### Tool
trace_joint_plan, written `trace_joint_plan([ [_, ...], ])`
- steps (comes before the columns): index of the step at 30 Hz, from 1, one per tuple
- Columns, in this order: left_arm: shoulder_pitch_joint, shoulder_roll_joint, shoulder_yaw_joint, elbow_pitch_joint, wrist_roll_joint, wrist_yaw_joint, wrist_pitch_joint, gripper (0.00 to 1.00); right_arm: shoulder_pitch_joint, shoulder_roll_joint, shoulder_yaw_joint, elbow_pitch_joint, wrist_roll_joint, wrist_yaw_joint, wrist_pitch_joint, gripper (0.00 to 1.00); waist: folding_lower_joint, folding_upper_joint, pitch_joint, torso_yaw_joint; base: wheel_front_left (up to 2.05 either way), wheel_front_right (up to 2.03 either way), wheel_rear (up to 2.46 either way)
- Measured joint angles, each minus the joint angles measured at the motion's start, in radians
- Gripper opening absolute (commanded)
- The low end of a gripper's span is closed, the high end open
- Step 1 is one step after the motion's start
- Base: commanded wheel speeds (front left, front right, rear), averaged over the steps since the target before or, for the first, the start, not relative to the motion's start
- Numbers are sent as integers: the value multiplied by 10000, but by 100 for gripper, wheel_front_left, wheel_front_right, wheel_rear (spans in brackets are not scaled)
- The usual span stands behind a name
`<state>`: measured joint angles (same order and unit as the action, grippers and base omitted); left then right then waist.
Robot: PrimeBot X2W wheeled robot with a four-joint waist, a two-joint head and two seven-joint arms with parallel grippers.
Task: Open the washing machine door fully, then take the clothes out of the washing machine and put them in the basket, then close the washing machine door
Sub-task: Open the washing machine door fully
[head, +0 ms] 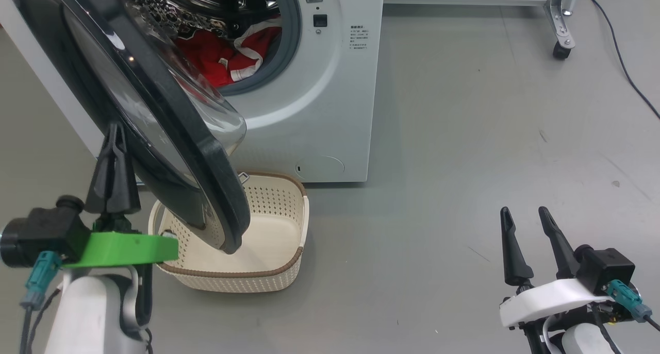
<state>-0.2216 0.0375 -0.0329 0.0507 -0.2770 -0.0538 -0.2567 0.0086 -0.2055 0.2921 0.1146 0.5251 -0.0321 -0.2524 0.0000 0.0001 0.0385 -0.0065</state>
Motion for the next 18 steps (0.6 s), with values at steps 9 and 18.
trace_joint_plan([
  [9,-1115,-6,-215,-709,81,-153,-4,0,0,109,-56,69,-100,125,0,100,0,0,-2,-40,0,0,0],
  [18,-1542,19,-1083,-688,336,-364,194,0,-1,249,-128,111,-186,221,2,100,0,0,51,-173,0,0,0],
])
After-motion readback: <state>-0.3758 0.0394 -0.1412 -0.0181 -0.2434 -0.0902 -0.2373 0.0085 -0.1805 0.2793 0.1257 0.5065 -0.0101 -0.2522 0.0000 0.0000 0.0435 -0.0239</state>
